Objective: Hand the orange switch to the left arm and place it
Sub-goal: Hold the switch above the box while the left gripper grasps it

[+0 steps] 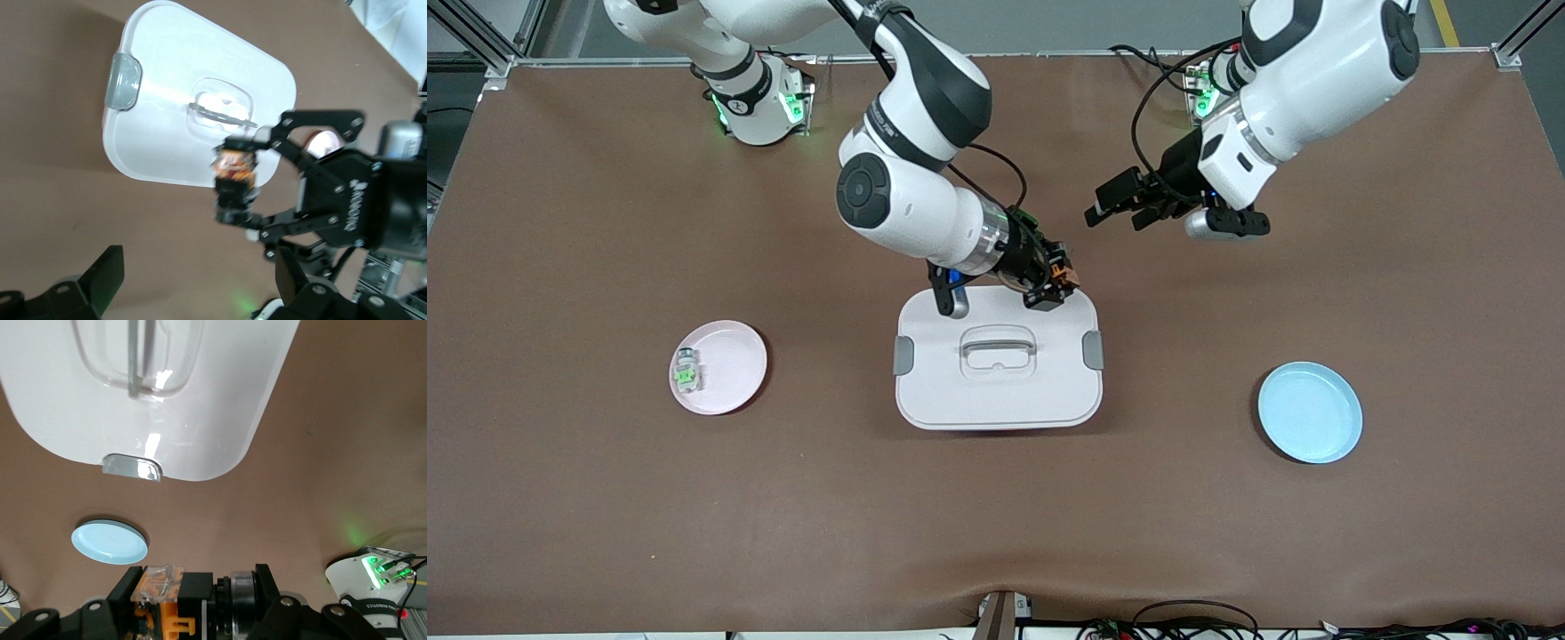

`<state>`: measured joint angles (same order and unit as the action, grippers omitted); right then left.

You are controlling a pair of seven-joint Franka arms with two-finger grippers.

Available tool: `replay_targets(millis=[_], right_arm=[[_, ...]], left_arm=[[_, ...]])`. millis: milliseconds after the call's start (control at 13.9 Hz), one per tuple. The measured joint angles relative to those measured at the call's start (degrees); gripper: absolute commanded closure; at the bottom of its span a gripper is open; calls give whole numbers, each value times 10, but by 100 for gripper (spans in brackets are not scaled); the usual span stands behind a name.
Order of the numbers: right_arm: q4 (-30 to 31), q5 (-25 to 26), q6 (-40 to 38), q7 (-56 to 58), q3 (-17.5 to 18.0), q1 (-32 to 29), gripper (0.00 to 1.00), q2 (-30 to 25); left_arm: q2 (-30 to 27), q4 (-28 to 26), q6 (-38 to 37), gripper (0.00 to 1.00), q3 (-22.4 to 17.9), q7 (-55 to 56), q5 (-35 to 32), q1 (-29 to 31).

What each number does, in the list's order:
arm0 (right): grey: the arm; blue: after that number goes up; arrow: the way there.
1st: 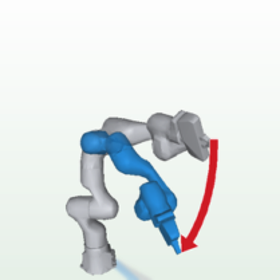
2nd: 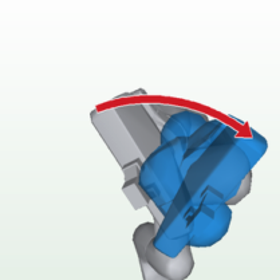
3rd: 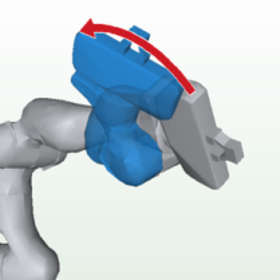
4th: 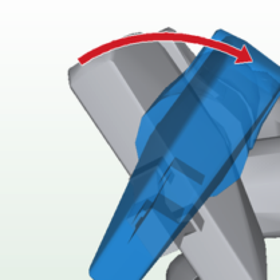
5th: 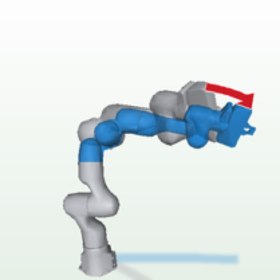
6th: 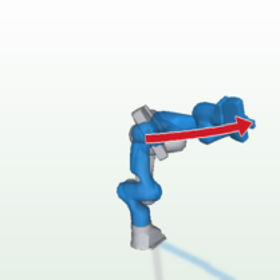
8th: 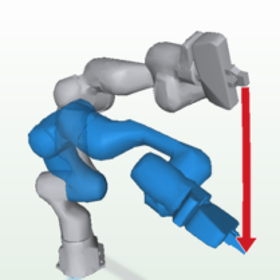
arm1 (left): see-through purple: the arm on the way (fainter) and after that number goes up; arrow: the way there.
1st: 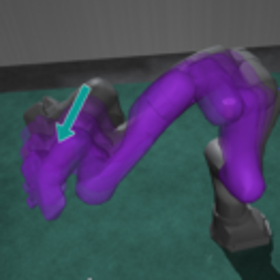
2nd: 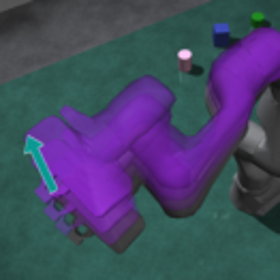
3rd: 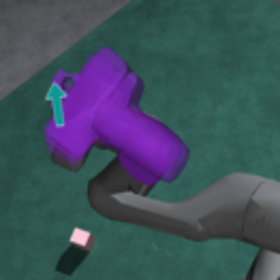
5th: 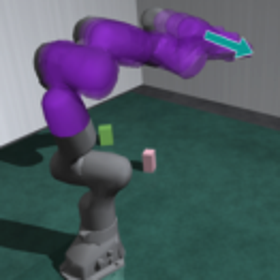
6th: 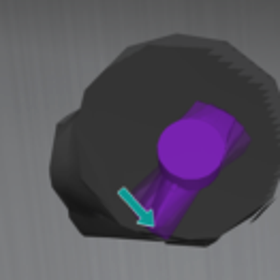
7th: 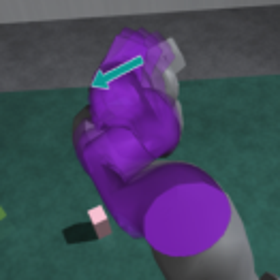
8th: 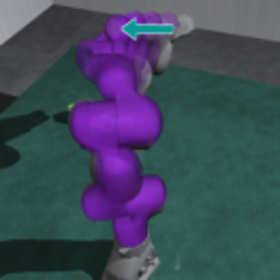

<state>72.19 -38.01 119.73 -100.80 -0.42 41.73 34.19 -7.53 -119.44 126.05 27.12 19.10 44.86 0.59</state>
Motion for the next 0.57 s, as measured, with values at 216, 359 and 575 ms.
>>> replay_targets(millis=[216,359,575], right_arm=[[-23,-3,1,-21,16,1,100,15],[-42,-24,1,-32,18,0,100,21],[-59,-58,1,-34,17,-8,100,23]], left_arm=[[2,-9,14,0,-1,-32,41,8],[7,-18,31,0,-1,-50,49,9],[16,-33,43,4,-1,-79,87,9]])
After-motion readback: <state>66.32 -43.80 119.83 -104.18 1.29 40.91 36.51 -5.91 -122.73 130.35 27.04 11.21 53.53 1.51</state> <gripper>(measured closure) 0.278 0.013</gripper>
